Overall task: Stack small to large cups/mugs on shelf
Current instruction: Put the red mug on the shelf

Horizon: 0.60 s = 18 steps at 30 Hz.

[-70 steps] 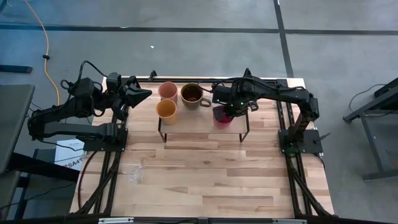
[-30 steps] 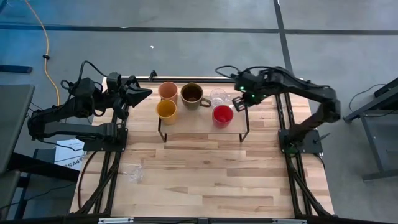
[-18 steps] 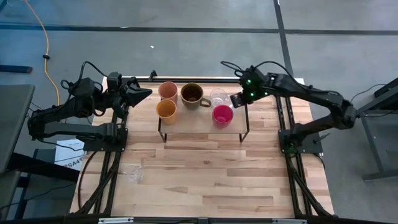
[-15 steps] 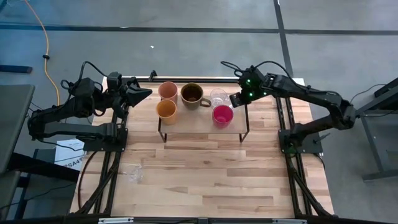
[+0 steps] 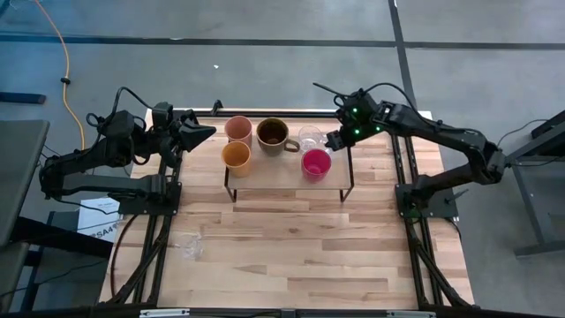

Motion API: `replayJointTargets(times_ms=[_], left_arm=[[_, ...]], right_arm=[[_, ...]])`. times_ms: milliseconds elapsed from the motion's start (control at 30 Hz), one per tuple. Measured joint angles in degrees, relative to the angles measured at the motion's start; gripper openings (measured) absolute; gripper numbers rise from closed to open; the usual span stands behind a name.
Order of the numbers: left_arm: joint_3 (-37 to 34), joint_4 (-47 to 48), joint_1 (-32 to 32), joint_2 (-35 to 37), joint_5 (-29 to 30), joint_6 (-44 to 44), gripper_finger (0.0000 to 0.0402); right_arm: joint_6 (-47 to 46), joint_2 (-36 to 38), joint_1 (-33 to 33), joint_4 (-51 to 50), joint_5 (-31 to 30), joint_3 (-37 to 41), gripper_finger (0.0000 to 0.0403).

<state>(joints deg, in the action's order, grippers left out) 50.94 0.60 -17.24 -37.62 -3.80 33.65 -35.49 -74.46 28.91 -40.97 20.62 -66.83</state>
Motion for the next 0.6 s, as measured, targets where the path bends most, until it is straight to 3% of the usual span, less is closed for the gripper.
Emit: replayJointTargets(times_ms=[600], left_arm=[[0.0,1.4,0.0,0.0,0.0,-0.4,0.0003]], right_arm=[[-0.5,1.8,-2.1,-7.1,2.3,0.0,0.0000]])
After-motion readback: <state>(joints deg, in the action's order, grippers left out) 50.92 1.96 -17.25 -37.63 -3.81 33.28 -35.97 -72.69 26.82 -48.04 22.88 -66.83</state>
